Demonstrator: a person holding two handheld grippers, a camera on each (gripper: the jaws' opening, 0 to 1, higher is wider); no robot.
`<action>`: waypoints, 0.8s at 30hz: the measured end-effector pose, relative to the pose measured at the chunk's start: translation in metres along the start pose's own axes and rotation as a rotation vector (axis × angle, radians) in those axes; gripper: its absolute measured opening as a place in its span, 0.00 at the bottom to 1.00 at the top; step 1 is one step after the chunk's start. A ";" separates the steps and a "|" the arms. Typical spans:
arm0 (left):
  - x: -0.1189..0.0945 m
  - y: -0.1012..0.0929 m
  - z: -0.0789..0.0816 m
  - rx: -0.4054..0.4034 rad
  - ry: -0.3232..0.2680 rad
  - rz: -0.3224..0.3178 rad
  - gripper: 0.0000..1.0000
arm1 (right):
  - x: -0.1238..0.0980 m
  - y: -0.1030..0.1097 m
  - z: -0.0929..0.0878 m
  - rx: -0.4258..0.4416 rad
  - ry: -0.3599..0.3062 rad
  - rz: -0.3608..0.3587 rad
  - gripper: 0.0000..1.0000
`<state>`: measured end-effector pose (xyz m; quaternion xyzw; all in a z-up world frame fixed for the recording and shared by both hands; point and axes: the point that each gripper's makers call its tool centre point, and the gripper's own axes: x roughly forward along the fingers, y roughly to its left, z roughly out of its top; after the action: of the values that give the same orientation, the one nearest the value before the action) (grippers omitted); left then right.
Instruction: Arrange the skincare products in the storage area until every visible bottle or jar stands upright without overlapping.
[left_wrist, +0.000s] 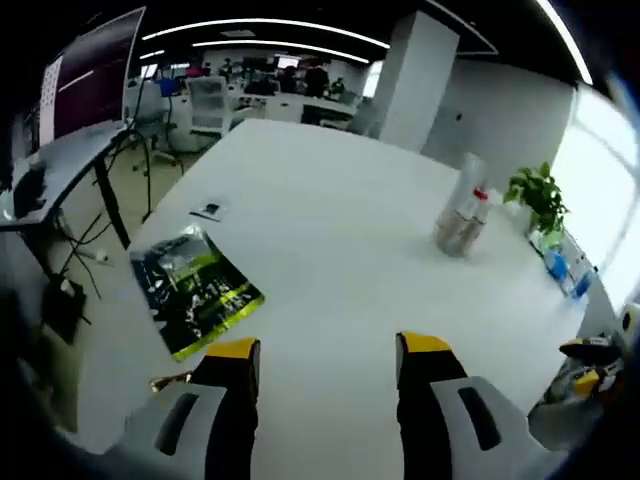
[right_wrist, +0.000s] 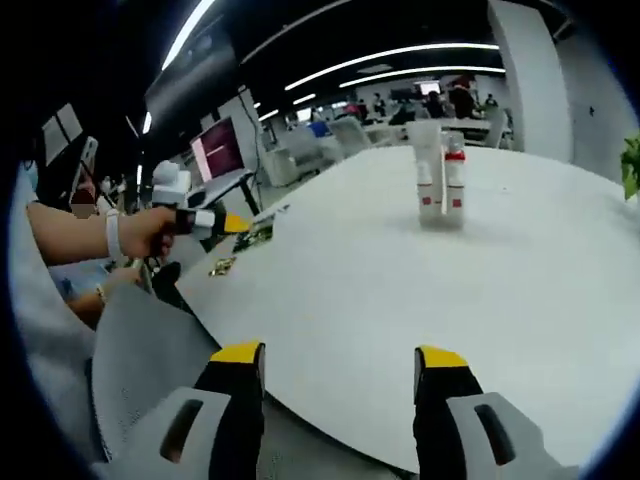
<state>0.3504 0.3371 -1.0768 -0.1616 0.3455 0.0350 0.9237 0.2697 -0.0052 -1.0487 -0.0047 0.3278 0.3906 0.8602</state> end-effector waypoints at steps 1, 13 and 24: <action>0.003 0.006 0.000 -0.024 0.002 0.017 0.54 | -0.002 0.000 -0.001 0.001 0.004 -0.003 0.60; 0.035 0.069 0.026 -0.184 -0.019 0.212 0.81 | -0.017 -0.006 -0.017 -0.049 0.080 -0.082 0.63; 0.043 0.090 0.034 -0.190 0.001 0.316 0.95 | -0.018 -0.004 -0.023 -0.086 0.135 -0.107 0.62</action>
<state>0.3887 0.4313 -1.1056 -0.1919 0.3622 0.2123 0.8871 0.2508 -0.0261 -1.0577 -0.0855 0.3675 0.3564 0.8548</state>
